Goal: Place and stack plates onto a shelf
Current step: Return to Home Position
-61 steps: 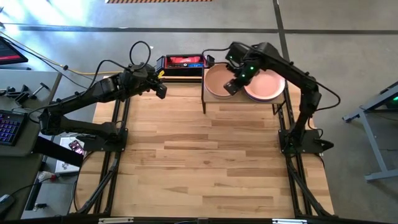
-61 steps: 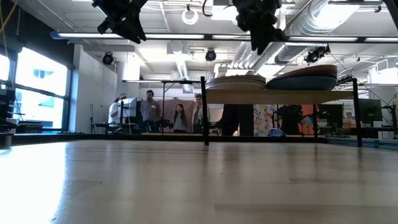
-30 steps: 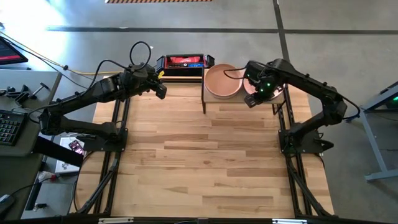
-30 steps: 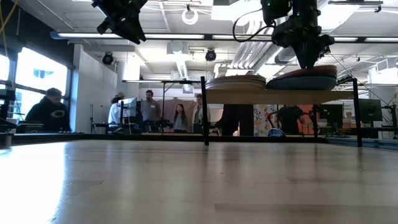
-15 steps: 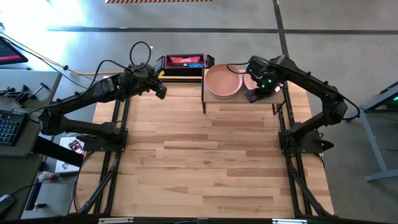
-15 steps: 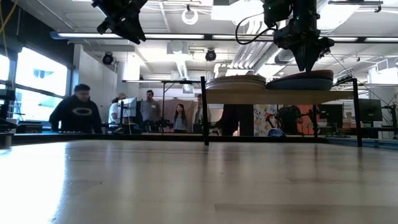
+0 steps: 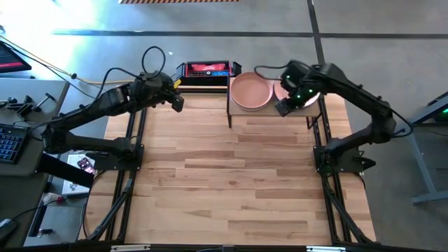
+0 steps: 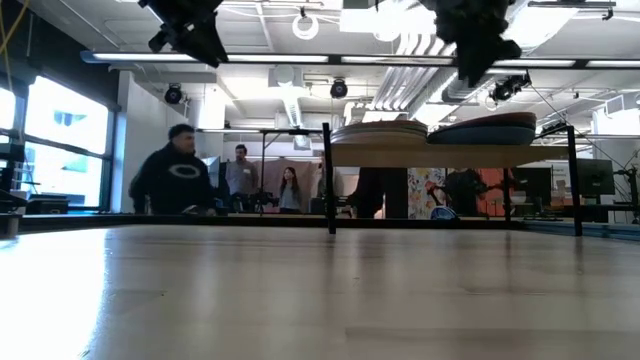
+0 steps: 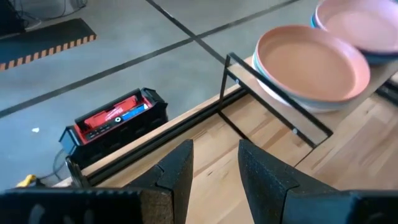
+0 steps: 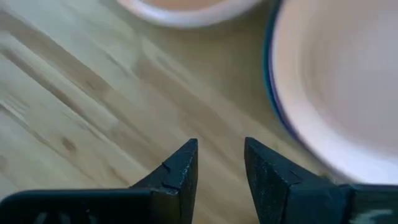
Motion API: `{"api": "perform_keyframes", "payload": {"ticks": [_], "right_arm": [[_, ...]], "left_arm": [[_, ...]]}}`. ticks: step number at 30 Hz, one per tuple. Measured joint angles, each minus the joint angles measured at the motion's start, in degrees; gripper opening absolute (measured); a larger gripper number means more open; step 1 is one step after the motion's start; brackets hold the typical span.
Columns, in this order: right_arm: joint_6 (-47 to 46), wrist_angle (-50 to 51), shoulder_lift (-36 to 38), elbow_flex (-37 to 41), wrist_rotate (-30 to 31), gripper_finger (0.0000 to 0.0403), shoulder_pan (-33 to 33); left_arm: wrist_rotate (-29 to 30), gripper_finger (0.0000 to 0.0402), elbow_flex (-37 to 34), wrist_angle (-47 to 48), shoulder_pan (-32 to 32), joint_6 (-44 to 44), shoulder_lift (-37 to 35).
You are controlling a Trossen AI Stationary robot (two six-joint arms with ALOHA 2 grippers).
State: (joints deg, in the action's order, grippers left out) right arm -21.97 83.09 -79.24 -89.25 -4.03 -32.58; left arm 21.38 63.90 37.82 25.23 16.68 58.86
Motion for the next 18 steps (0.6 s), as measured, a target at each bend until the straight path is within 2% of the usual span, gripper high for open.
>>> {"api": "perform_keyframes", "payload": {"ticks": [9, 13, 18], "right_arm": [[7.62, -16.04, 10.99, 2.15, 2.25, 0.0110, 0.83], [9.09, -22.09, 17.00, 7.37, 2.56, 0.0110, 0.83], [9.06, -32.09, 25.61, 18.02, 2.47, 0.0110, 0.83]], "left_arm": [[0.15, 0.0117, -1.04, 1.77, 0.00, 1.89, -5.77], [1.38, 0.0117, -4.74, 1.88, 0.00, 3.79, -10.31], [1.67, 0.0117, -9.44, 0.41, 0.00, 2.84, -16.54]]}}
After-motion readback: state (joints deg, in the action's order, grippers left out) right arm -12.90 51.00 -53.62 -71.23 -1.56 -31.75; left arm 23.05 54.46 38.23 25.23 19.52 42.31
